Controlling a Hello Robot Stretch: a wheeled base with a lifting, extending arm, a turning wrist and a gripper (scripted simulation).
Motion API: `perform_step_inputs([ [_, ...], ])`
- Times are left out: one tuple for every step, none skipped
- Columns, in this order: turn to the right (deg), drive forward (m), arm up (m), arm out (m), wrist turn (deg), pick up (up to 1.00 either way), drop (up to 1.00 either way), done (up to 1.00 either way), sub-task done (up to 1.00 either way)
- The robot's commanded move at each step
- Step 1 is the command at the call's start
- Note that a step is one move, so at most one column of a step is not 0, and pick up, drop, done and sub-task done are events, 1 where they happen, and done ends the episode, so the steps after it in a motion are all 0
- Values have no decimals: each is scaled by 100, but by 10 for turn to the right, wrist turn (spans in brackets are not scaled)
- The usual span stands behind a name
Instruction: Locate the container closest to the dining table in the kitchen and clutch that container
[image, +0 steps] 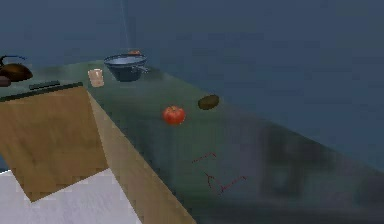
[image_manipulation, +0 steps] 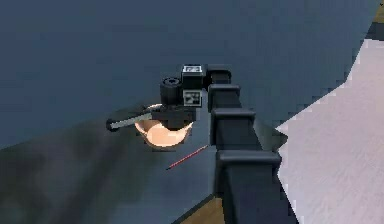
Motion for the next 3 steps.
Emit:
perform_step_inputs([
  [0, 0, 0, 0, 330, 0, 0, 0, 0],
  [0, 0, -8, 0, 0, 0, 0, 0, 0],
  [0, 0, 0, 0, 0, 100, 0, 0, 0],
])
